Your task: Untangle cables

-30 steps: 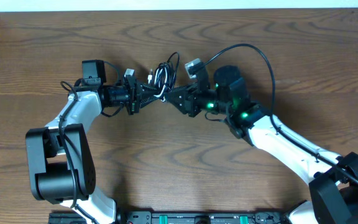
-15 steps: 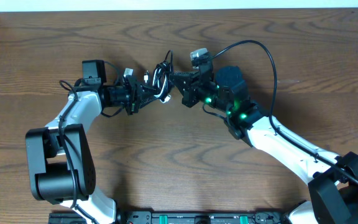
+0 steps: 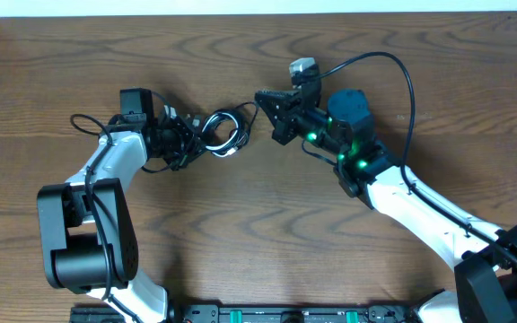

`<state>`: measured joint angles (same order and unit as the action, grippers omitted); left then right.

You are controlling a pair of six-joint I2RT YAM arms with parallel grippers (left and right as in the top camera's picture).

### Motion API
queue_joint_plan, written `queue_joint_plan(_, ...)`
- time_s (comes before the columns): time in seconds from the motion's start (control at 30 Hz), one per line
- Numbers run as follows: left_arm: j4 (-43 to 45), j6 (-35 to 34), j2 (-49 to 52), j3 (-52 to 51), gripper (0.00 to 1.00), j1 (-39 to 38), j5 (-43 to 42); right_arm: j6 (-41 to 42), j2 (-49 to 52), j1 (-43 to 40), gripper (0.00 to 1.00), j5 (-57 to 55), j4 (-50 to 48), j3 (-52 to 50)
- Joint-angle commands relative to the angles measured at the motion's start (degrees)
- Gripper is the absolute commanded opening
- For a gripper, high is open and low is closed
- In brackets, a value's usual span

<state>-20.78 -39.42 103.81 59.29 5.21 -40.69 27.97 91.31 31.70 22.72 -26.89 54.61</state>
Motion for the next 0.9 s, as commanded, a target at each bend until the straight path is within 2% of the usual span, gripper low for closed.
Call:
queue_joint_plan(0.0, 0.1, 1.4, 0.1, 0.2, 0.08, 0.2, 3.3, -1.0, -1.1, -0.2, 0.1, 0.1, 3.1, 0.8)
queue_joint_plan(0.1, 0.1, 1.2, 0.1, 0.2, 0.08, 0.2, 3.2, -1.3, -1.1, -0.2, 0.5, -3.0, 10.1, 0.8)
queue_joint_plan(0.2, 0.1, 1.2, 0.1, 0.2, 0.08, 0.2, 3.3, -1.3, -1.1, -0.2, 0.99, -8.2, 17.0, 0.8)
queue_joint_plan(0.3, 0.1, 1.2, 0.1, 0.2, 0.08, 0.2, 3.3, -1.3, -1.1, -0.2, 0.99, -13.4, 24.1, 0.8)
queue_joint_plan(0.6, 0.1, 1.2, 0.1, 0.2, 0.08, 0.2, 3.2, -1.3, -1.1, -0.1, 0.99, -13.6, 39.6, 0.8)
queue_joint_plan(0.87, 0.1, 0.4, 0.1, 0.2, 0.08, 0.2, 3.2, -1.2, -1.1, -0.1, 0.99, -13.6, 44.7, 0.8)
